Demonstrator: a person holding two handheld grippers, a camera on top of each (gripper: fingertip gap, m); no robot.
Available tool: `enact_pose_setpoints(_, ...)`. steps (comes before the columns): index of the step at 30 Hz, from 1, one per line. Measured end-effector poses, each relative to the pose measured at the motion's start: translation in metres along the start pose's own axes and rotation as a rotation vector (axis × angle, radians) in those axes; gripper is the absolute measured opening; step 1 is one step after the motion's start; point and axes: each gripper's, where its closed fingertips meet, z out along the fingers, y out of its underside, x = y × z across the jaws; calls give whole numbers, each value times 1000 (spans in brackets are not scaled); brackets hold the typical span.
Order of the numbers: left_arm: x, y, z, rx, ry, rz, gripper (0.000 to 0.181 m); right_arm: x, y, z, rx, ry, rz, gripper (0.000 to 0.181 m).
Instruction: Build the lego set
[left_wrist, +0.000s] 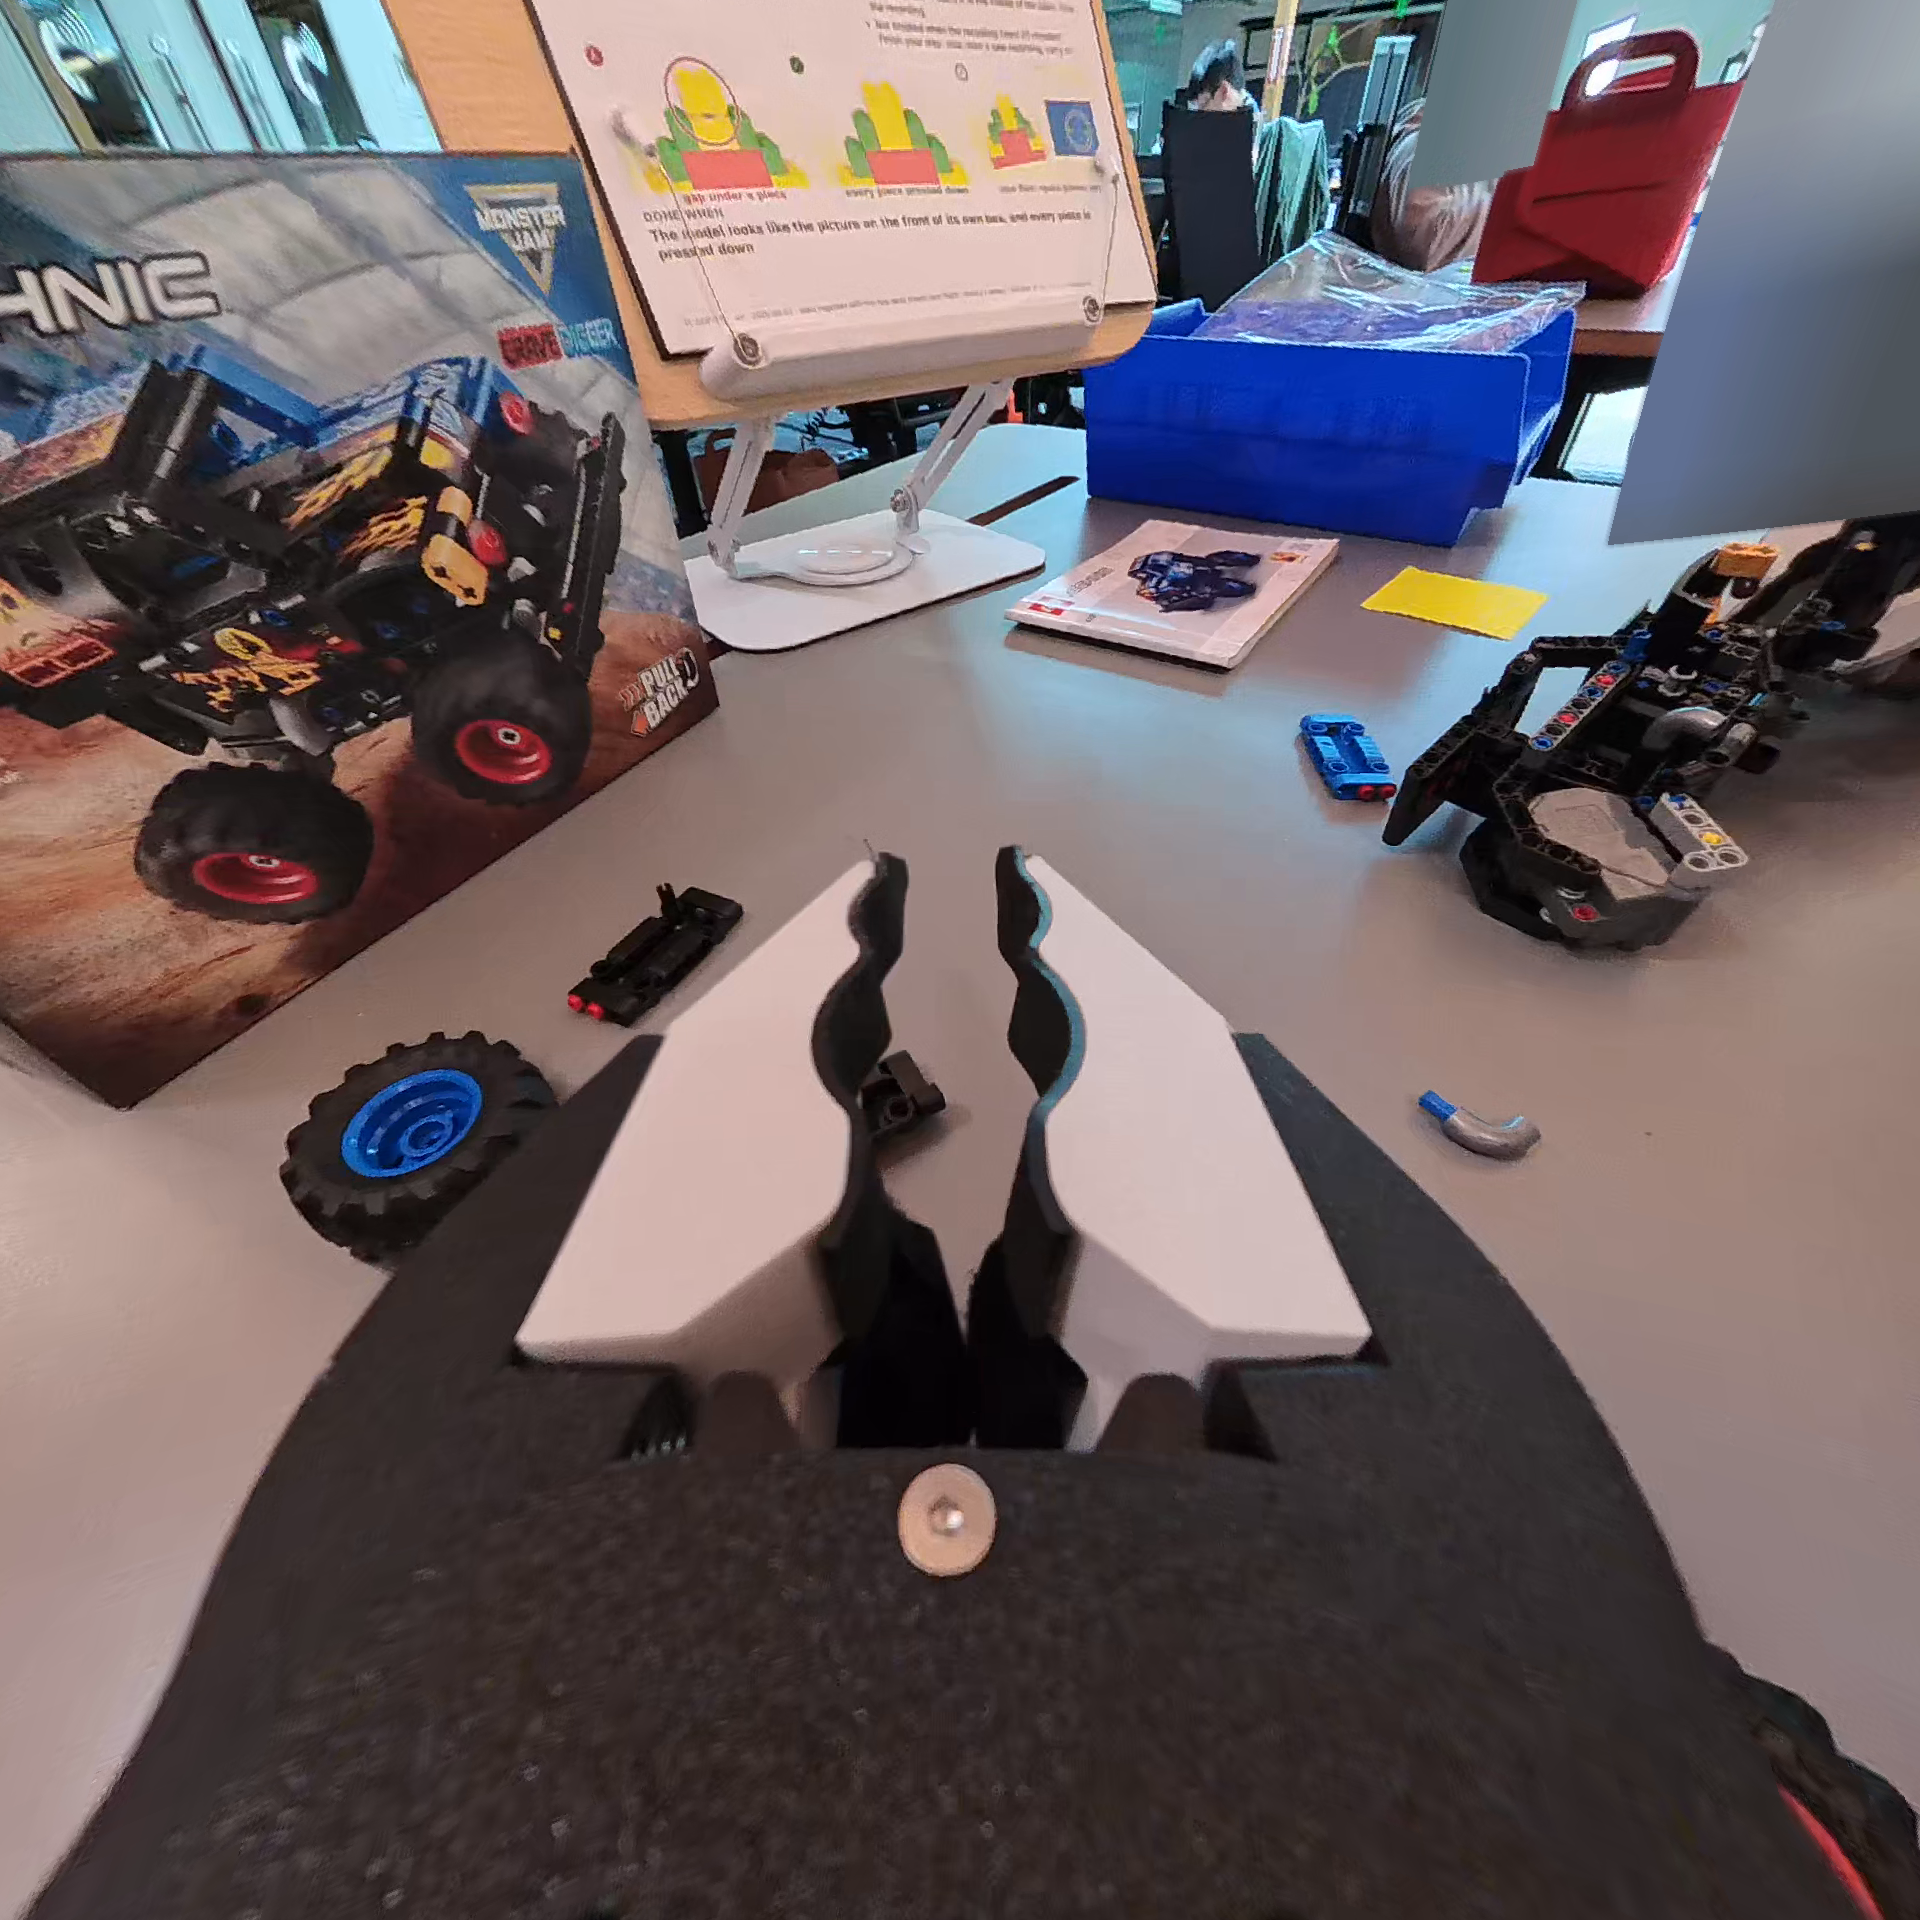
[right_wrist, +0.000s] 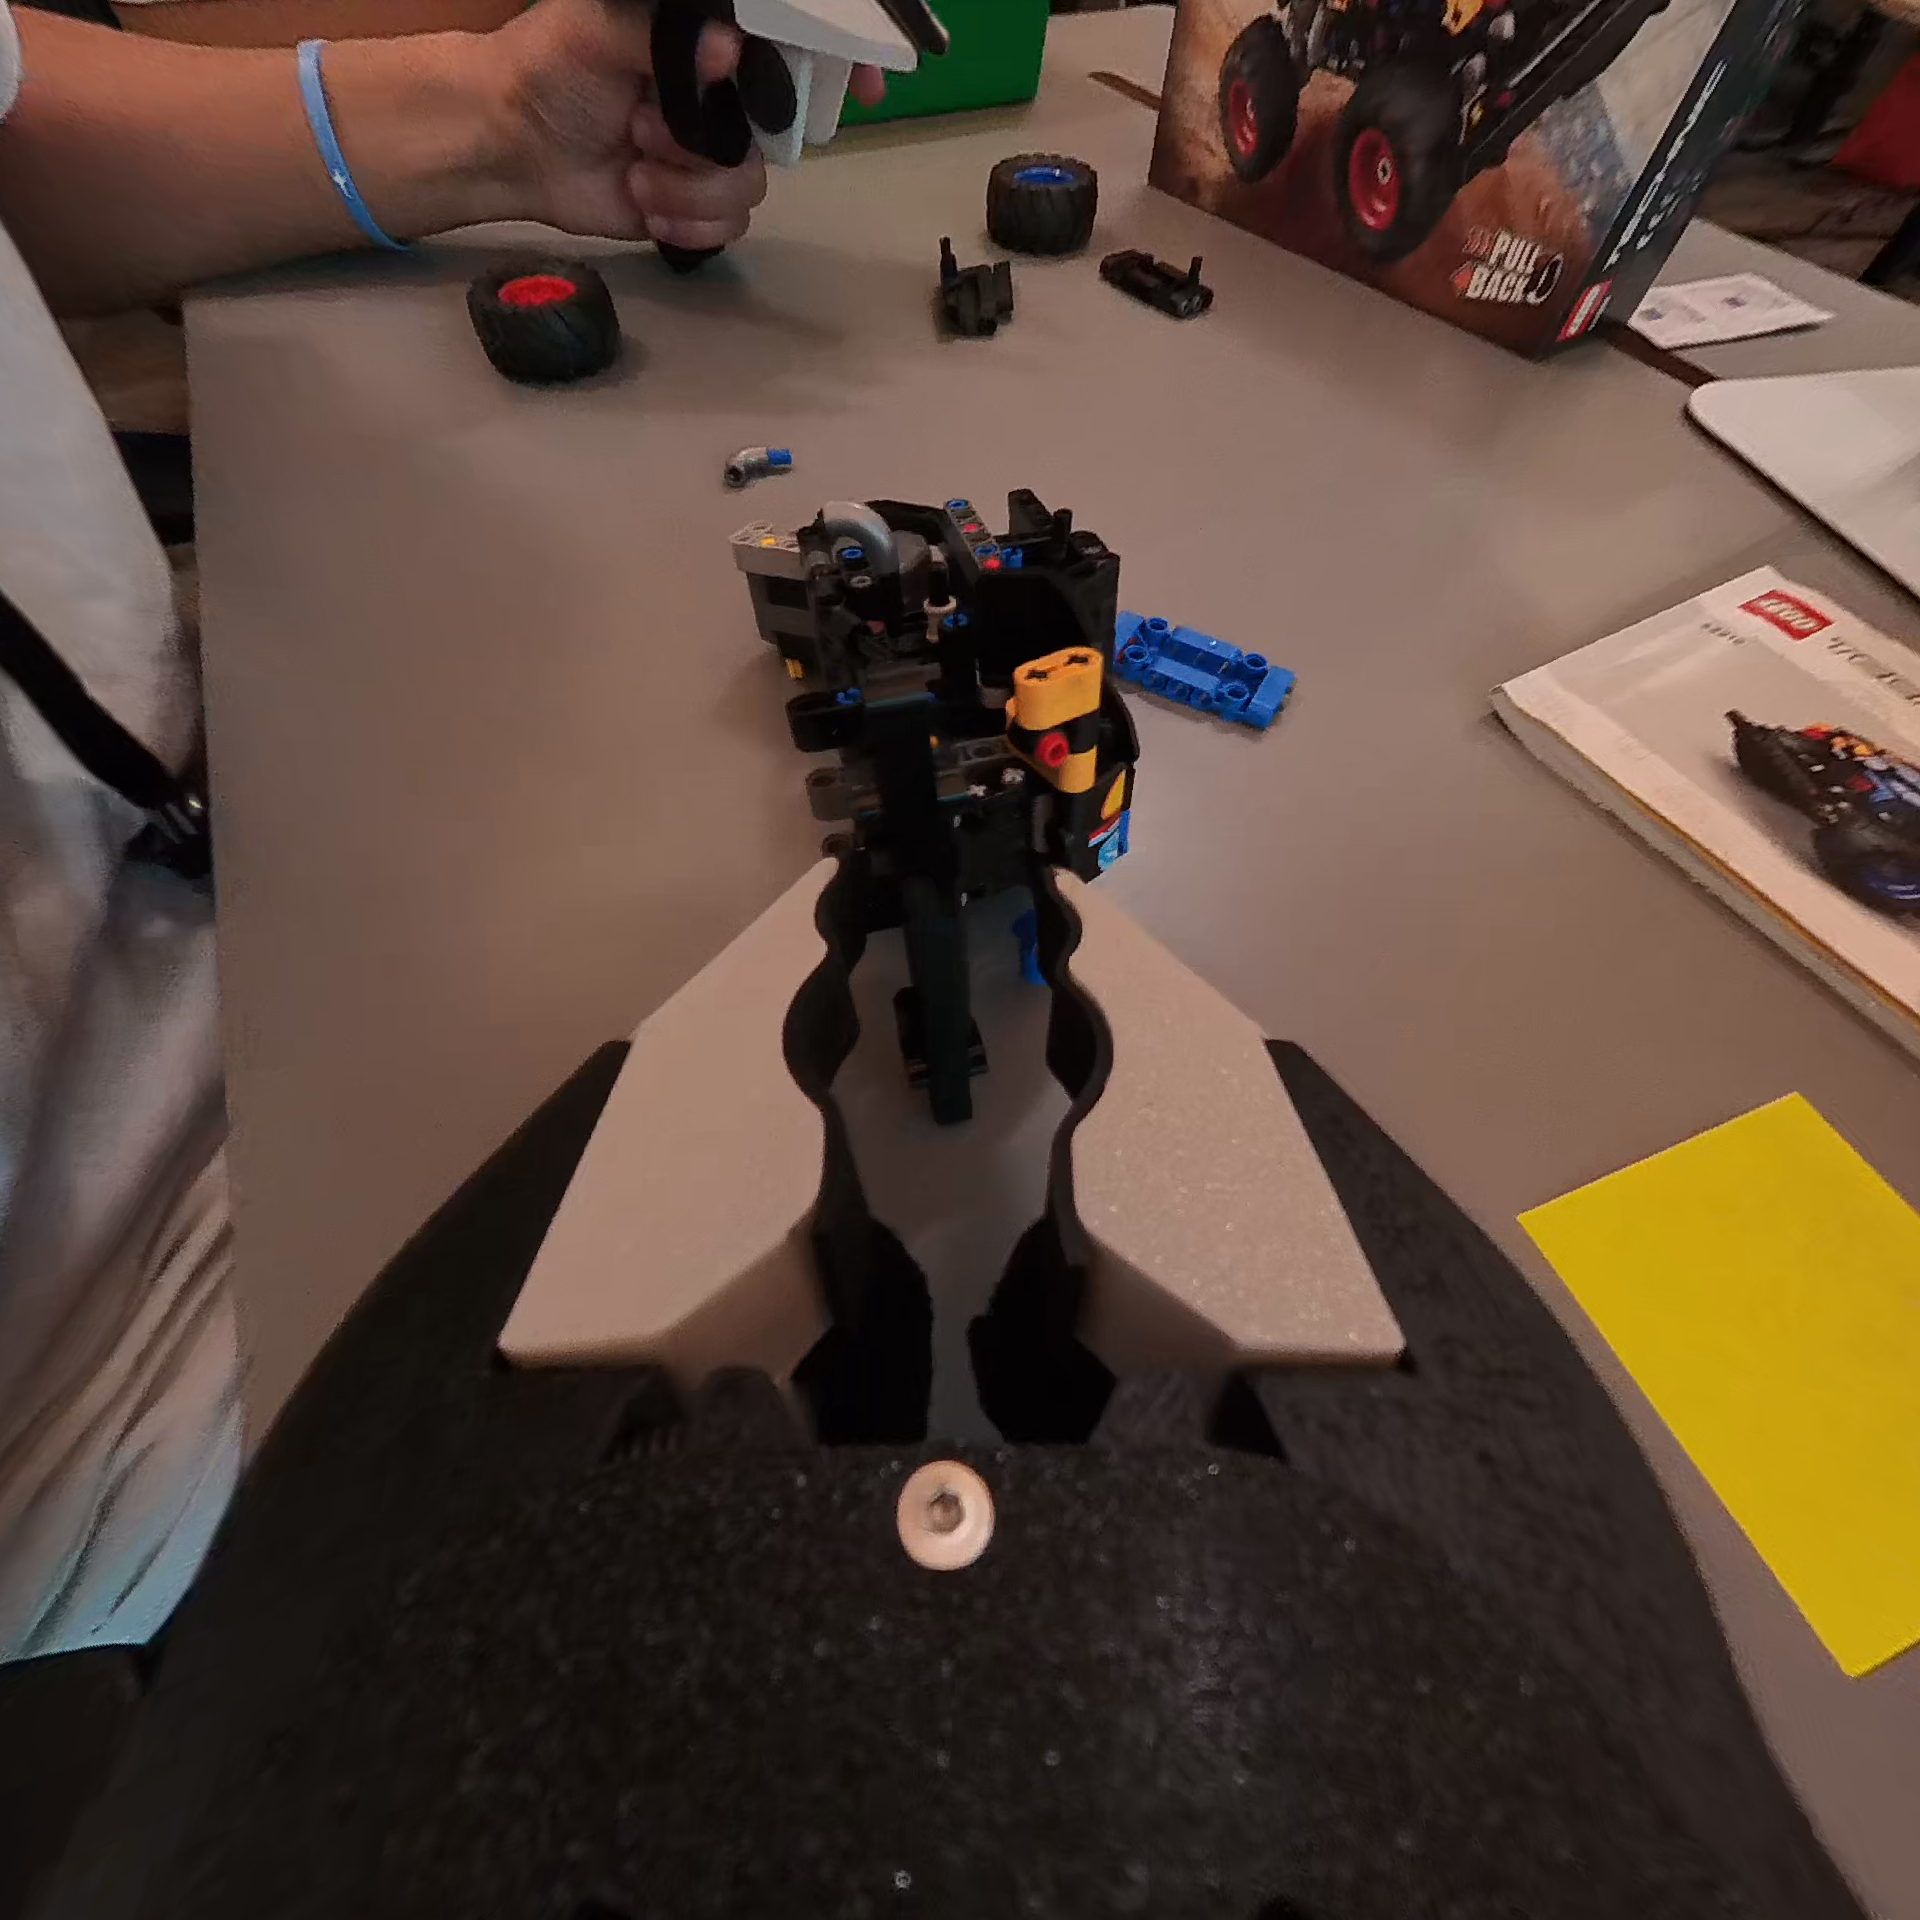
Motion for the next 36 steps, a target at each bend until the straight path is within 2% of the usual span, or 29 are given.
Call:
enact_pose_setpoints(14, 2, 19, 13, -137, 15, 0, 17, -4, 12, 8, -96, -100, 77, 31)
enact_pose_setpoints(36, -1, 23, 15, -164, 18, -25, 17, -7, 20, 12, -157, -129, 85, 28)
